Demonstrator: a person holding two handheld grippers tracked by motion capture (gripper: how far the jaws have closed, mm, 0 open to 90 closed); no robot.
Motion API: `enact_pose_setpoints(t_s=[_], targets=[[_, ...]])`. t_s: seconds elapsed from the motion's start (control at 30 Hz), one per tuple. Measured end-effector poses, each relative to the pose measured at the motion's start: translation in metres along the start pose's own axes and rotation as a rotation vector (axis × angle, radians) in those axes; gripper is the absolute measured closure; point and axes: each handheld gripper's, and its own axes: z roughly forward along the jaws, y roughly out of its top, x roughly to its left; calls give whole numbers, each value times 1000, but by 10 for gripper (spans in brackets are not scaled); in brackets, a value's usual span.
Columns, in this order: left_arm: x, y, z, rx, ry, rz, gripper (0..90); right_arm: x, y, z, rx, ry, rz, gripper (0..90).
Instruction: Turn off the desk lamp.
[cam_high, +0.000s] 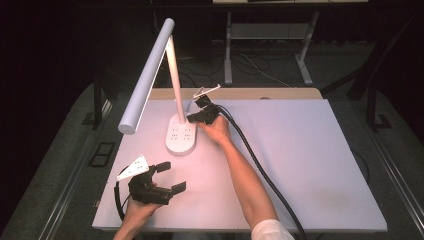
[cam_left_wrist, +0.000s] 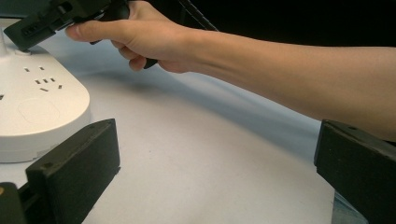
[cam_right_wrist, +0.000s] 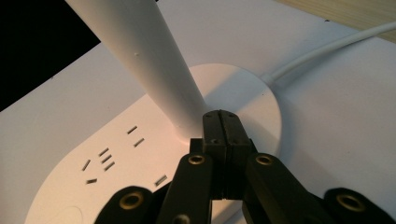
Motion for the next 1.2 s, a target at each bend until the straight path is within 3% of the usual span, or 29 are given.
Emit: enact_pose_setpoints(t_s=[0.47,0.57,0.73,1.2], targets=[[1,0,1,-2,-2,-4,0,1,-1,-1,7,-8,-16,900],[1,0,1,-1,-3,-4,0,1,-1,-1,-5,-4,-1,900],[1,0,2,1,-4,-1,0,4,-1,-2,10,-14,-25,900],[-1,0,5,11,-9,6,0,8,-7,-32,-24,2,-33,900]])
